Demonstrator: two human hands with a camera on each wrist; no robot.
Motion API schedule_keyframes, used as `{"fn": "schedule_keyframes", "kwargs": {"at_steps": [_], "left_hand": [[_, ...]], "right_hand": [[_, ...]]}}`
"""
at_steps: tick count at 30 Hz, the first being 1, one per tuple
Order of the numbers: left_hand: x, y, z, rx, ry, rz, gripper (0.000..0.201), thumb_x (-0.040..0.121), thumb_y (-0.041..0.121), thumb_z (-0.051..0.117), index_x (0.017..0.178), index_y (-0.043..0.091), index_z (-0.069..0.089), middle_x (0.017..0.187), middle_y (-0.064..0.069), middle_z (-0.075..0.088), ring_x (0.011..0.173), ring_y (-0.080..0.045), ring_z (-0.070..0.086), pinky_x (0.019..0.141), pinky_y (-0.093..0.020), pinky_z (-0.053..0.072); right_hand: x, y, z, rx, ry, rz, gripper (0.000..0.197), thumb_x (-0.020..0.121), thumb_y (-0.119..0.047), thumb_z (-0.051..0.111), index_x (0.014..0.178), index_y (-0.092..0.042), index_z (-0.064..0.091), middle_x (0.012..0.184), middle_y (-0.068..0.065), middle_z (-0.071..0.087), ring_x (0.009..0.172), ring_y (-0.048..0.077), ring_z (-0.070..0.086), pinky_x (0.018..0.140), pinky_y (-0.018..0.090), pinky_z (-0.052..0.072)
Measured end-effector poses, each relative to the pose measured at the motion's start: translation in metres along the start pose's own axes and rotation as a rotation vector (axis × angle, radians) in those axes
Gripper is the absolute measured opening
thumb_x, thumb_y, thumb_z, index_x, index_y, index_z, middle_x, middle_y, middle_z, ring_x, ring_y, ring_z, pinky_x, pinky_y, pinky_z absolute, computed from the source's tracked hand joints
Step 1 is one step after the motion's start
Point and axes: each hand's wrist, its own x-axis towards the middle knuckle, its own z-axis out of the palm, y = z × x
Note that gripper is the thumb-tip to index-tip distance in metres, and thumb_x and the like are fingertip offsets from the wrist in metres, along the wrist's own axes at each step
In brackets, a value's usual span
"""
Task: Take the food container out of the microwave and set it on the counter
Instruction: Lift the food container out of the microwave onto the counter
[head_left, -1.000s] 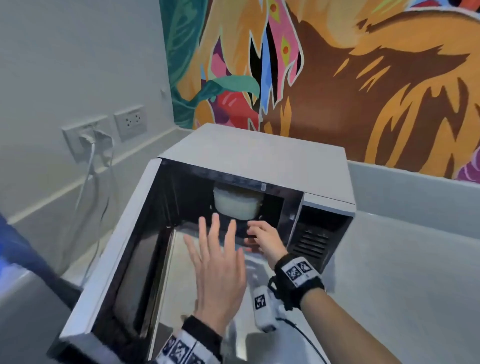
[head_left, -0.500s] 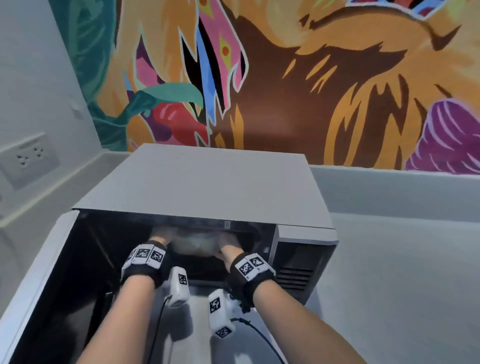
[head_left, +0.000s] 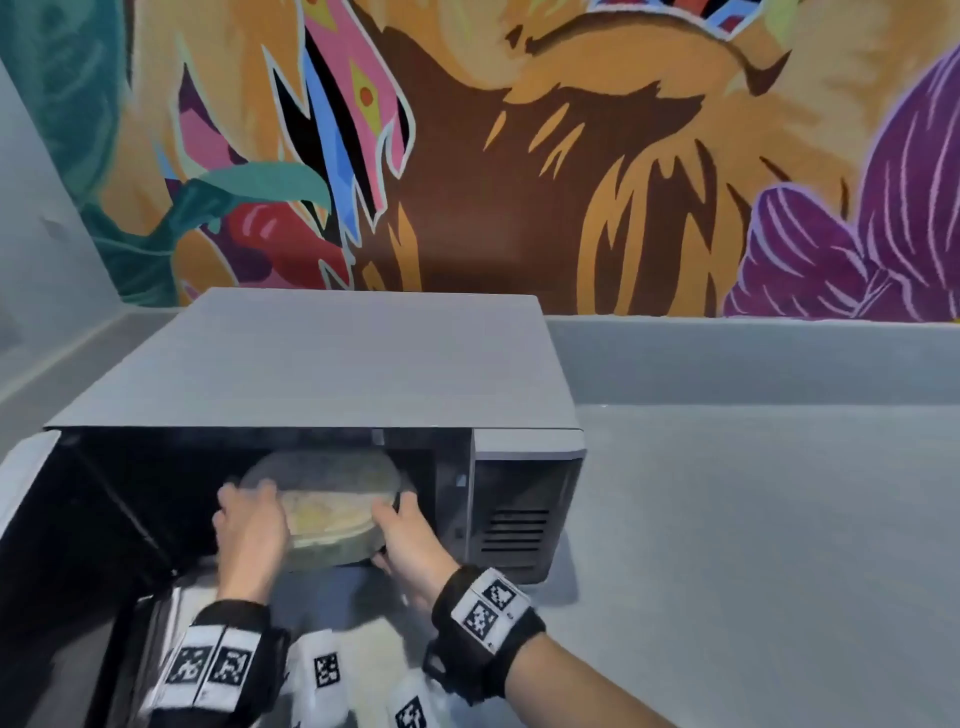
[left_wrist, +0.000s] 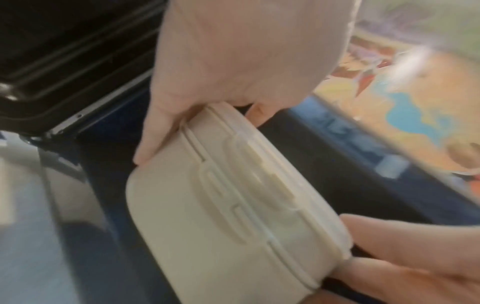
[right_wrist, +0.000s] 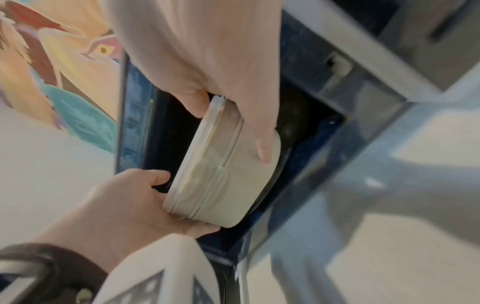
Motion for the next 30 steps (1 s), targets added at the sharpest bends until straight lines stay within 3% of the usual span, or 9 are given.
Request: {"fn": "schedule_keyframes", "kwargs": {"at_steps": [1, 3, 5, 8, 12, 14, 17, 23, 30], "left_hand": [[-0.018, -0.004, -0.001, 0.001, -0.030, 0.002, 0.057, 0.094, 0.024, 0.034, 0.147, 0.006, 0.023, 0.148, -0.029, 0.033, 0.131, -0.046, 0.037, 0.110, -0.051, 0.030], [-0.052, -0.018, 0.000, 0.023, -0.091, 0.033, 0.059, 0.092, 0.023, 0.032, 0.149, 0.013, 0.019, 0.151, -0.025, 0.029, 0.134, -0.043, 0.033, 0.112, -0.051, 0.027], [-0.078, -0.032, 0.010, 0.044, -0.114, 0.037, 0.059, 0.091, 0.021, 0.031, 0.149, 0.013, 0.020, 0.151, -0.025, 0.030, 0.134, -0.042, 0.034, 0.111, -0.052, 0.028], [-0.122, -0.050, 0.037, 0.078, -0.223, 0.038, 0.060, 0.086, 0.023, 0.031, 0.145, 0.015, 0.026, 0.146, -0.025, 0.038, 0.128, -0.042, 0.041, 0.110, -0.052, 0.033], [-0.184, -0.068, 0.085, 0.059, -0.364, 0.003, 0.065, 0.085, 0.026, 0.032, 0.147, 0.016, 0.019, 0.145, -0.025, 0.038, 0.124, -0.042, 0.046, 0.109, -0.052, 0.037], [-0.218, -0.068, 0.112, 0.027, -0.436, -0.008, 0.067, 0.082, 0.027, 0.034, 0.147, 0.019, 0.019, 0.144, -0.023, 0.039, 0.123, -0.041, 0.047, 0.109, -0.051, 0.038], [-0.258, -0.062, 0.157, -0.025, -0.538, 0.042, 0.061, 0.085, 0.026, 0.038, 0.144, 0.014, 0.026, 0.141, -0.019, 0.044, 0.121, -0.040, 0.050, 0.107, -0.051, 0.041], [-0.302, -0.015, 0.233, -0.142, -0.706, 0.049, 0.068, 0.091, 0.008, 0.038, 0.152, 0.015, 0.009, 0.156, -0.016, 0.024, 0.138, -0.034, 0.033, 0.113, -0.039, 0.033], [-0.285, 0.020, 0.305, -0.154, -0.782, 0.061, 0.073, 0.088, 0.012, 0.047, 0.151, 0.020, 0.010, 0.152, -0.017, 0.030, 0.136, -0.035, 0.037, 0.115, -0.047, 0.035]], "right_hand": [[-0.010, 0.011, -0.007, 0.000, -0.040, 0.004, 0.048, 0.088, -0.042, 0.039, 0.132, -0.023, 0.031, 0.135, 0.004, 0.047, 0.118, 0.016, 0.050, 0.103, 0.035, 0.045], [-0.033, 0.043, -0.023, -0.020, -0.047, 0.039, 0.066, 0.085, -0.049, 0.039, 0.143, -0.043, 0.009, 0.148, 0.000, 0.038, 0.125, 0.018, 0.046, 0.105, 0.039, 0.043], [-0.055, 0.069, -0.039, -0.008, 0.011, 0.059, 0.067, 0.074, -0.055, 0.043, 0.136, -0.053, 0.017, 0.140, -0.002, 0.047, 0.123, 0.023, 0.048, 0.106, 0.046, 0.043], [-0.093, 0.103, -0.073, 0.053, 0.131, 0.044, 0.041, 0.081, -0.044, 0.046, 0.119, -0.053, 0.036, 0.125, -0.004, 0.056, 0.116, 0.022, 0.054, 0.102, 0.049, 0.046], [-0.133, 0.132, -0.137, 0.014, 0.307, 0.024, 0.039, 0.073, -0.055, 0.046, 0.100, -0.077, 0.028, 0.129, -0.003, 0.055, 0.114, 0.023, 0.056, 0.097, 0.052, 0.049], [-0.153, 0.133, -0.170, 0.063, 0.366, 0.022, 0.047, 0.083, -0.046, 0.044, 0.116, -0.072, 0.023, 0.138, -0.001, 0.047, 0.117, 0.022, 0.053, 0.098, 0.051, 0.049], [-0.173, 0.124, -0.224, 0.159, 0.447, -0.005, 0.057, 0.095, -0.027, 0.038, 0.142, -0.046, 0.012, 0.140, 0.001, 0.041, 0.116, 0.025, 0.049, 0.096, 0.051, 0.048], [-0.175, 0.086, -0.322, 0.234, 0.583, -0.026, 0.053, 0.097, -0.019, 0.035, 0.145, -0.032, 0.016, 0.138, 0.008, 0.042, 0.111, 0.027, 0.043, 0.104, 0.059, 0.037], [-0.128, 0.057, -0.395, 0.280, 0.643, -0.009, 0.051, 0.091, -0.011, 0.038, 0.139, -0.026, 0.032, 0.134, 0.008, 0.041, 0.115, 0.030, 0.039, 0.093, 0.058, 0.043]]}}
